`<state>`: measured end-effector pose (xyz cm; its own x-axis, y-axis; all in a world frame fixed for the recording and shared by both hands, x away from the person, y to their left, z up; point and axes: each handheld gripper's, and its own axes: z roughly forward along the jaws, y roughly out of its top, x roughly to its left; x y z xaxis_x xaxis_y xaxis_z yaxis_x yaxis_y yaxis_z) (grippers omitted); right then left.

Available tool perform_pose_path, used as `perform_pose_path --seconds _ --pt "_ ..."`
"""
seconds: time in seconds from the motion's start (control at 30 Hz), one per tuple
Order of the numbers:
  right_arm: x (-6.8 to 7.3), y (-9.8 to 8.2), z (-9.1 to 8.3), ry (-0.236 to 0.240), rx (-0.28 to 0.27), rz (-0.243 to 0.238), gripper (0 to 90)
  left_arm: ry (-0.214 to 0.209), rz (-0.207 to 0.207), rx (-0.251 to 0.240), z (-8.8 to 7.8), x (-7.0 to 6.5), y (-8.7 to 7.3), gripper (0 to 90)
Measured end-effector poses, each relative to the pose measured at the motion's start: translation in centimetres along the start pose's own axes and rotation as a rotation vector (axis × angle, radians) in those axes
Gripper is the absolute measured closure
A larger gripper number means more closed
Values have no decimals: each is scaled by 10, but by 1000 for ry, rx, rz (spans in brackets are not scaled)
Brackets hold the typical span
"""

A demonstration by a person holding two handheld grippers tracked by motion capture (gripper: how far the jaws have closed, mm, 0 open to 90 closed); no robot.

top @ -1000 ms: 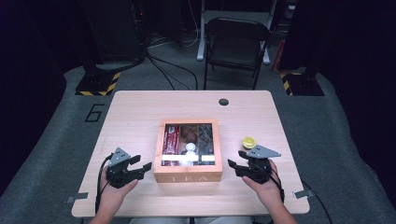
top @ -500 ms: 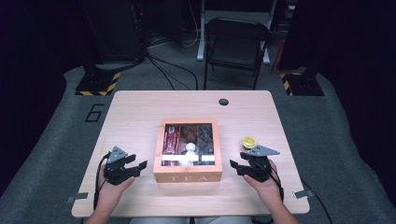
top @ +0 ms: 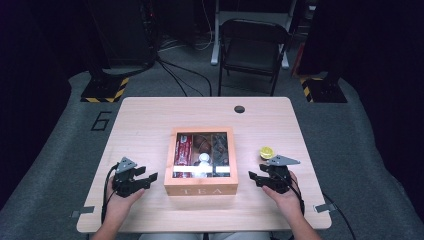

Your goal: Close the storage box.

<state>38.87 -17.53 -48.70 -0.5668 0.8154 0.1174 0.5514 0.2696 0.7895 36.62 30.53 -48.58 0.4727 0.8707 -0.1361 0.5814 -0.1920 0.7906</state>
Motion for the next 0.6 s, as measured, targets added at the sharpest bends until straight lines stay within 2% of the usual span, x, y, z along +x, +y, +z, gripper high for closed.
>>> perform_pose_path --seconds 0.07,0.1,0.13,0.3,0.53,0.6 --pt "0 -1 1 -1 9 10 428 1 3 6 2 0 0 402" --pt "-1 -1 1 -4 10 -4 430 2 4 8 2 0 0 401" --pt "-1 -1 2 -4 12 6 432 -1 5 13 3 0 0 402" --pt "-1 -3 2 -1 22 -4 443 -21 3 21 3 -1 1 426" --pt "2 -3 2 -9 25 -35 443 -40 -2 18 -1 -1 3 425" --pt "4 -2 -2 -7 9 -35 440 -59 -13 -4 -6 -2 4 424"
